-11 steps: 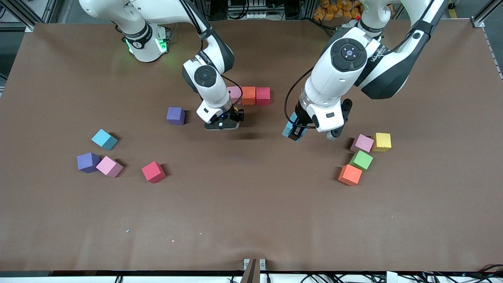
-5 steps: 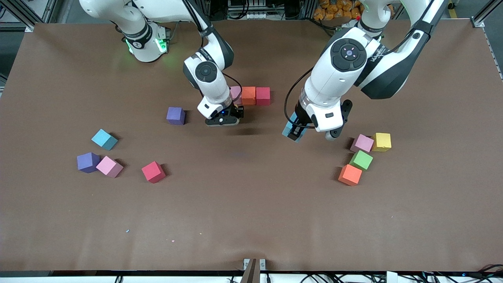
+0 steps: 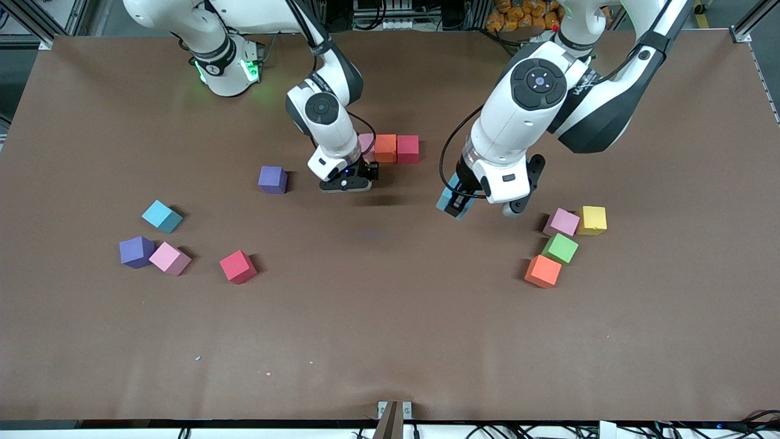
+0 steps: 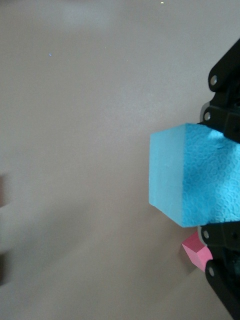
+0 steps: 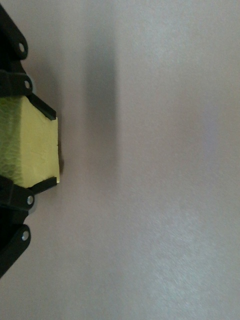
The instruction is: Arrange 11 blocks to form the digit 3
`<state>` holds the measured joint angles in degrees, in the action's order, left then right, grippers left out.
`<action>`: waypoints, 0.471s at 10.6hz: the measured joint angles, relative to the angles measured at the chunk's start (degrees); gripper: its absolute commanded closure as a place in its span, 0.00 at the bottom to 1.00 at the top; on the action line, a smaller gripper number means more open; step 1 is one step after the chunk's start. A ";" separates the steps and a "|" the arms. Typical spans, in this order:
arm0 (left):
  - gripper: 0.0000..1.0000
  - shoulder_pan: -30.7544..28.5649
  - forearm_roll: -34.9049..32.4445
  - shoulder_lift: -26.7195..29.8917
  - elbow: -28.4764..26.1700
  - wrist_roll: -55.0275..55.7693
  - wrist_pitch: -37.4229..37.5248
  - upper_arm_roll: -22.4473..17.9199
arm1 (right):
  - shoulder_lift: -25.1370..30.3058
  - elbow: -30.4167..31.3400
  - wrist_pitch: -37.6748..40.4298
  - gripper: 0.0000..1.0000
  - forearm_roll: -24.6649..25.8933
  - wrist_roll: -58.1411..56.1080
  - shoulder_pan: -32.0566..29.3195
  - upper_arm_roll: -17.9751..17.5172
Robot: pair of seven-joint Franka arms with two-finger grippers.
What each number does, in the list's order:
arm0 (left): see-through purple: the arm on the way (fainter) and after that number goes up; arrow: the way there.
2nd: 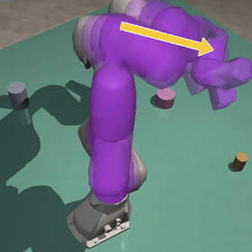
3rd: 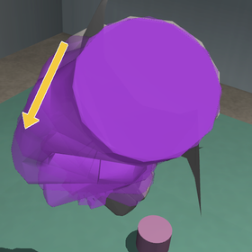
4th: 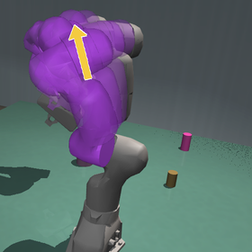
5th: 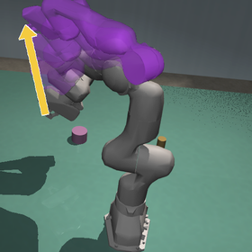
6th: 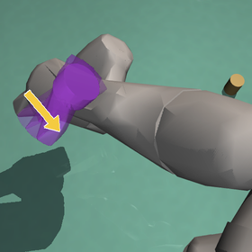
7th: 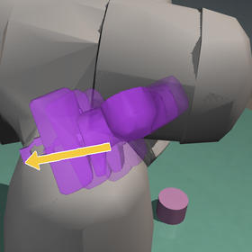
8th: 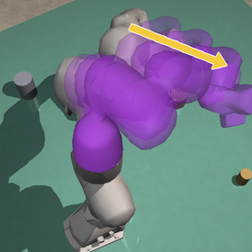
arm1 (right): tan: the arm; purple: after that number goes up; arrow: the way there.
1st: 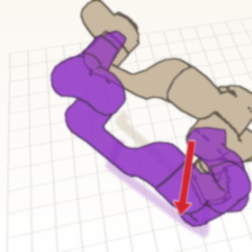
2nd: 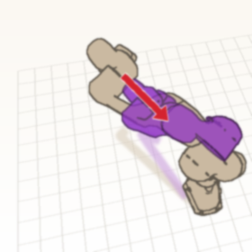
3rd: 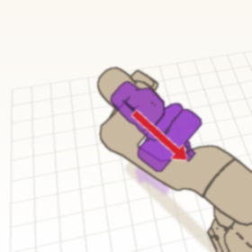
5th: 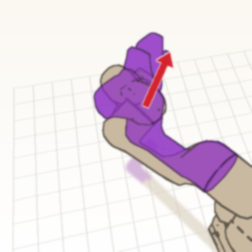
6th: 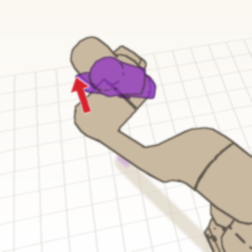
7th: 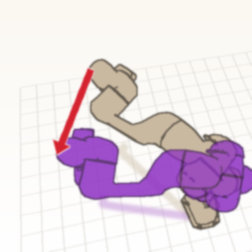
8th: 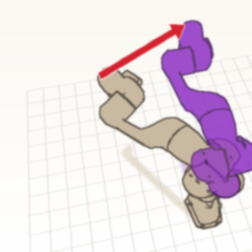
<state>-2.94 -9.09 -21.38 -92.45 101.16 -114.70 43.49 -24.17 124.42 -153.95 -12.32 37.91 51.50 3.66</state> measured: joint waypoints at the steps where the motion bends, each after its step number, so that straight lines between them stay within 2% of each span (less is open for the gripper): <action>1: 1.00 0.00 0.00 0.00 -0.02 0.00 0.00 0.01 | 0.00 0.06 -0.27 0.57 0.00 0.46 0.53 0.00; 5: 1.00 0.27 0.00 0.00 -0.06 -0.10 0.00 0.16 | 0.00 0.55 -0.78 0.57 0.00 0.85 0.76 0.08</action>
<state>-2.67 -9.09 -21.38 -92.50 101.06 -114.70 43.65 -24.17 124.97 -154.74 -12.32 38.76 52.26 3.74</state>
